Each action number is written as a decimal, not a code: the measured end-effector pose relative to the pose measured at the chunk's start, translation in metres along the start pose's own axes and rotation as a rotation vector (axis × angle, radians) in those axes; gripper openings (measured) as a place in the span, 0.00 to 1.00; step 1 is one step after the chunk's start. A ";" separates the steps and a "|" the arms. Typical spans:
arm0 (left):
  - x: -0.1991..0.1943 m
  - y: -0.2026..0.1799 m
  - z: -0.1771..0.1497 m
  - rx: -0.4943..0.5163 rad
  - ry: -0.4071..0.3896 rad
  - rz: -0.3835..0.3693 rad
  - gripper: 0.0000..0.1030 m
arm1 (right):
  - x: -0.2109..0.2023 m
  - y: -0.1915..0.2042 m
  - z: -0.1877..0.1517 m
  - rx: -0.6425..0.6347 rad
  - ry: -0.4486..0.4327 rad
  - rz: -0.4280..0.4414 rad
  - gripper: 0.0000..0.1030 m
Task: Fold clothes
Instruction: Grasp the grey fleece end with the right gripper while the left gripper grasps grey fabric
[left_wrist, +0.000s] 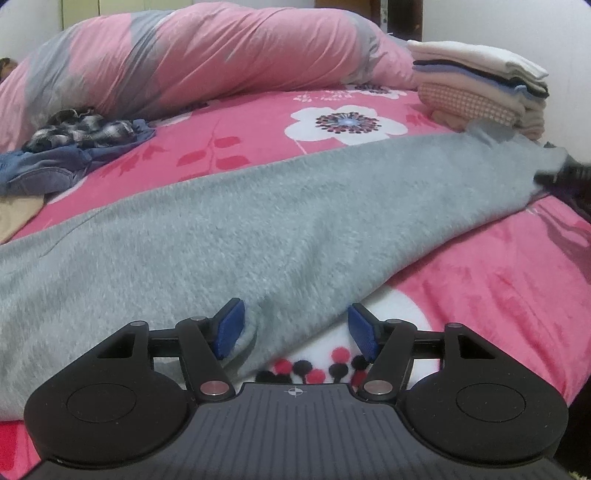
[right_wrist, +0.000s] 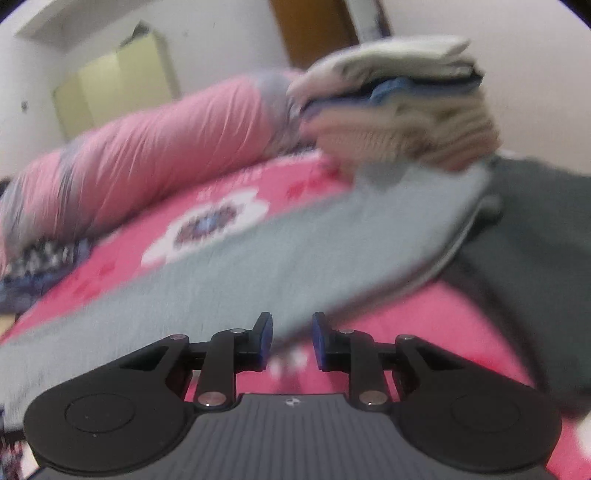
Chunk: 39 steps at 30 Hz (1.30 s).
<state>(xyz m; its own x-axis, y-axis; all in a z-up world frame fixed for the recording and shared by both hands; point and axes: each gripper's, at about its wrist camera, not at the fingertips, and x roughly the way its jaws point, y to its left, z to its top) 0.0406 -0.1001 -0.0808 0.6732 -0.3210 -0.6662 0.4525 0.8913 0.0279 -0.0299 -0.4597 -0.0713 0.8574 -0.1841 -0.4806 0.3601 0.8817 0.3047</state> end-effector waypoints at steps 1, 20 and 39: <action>0.000 0.000 0.000 -0.007 0.000 -0.002 0.64 | 0.000 -0.001 0.004 0.011 -0.020 0.001 0.28; -0.093 0.109 -0.066 -0.583 -0.229 0.024 0.75 | 0.022 -0.020 -0.004 0.071 0.006 -0.031 0.63; -0.193 0.255 -0.154 -1.018 -0.471 0.240 0.75 | -0.064 0.422 -0.134 -0.961 -0.066 0.860 0.85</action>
<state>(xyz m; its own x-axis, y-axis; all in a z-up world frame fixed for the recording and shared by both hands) -0.0641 0.2383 -0.0596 0.9274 -0.0043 -0.3740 -0.2556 0.7226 -0.6423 0.0180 -0.0180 -0.0219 0.7069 0.5989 -0.3763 -0.6975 0.6788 -0.2297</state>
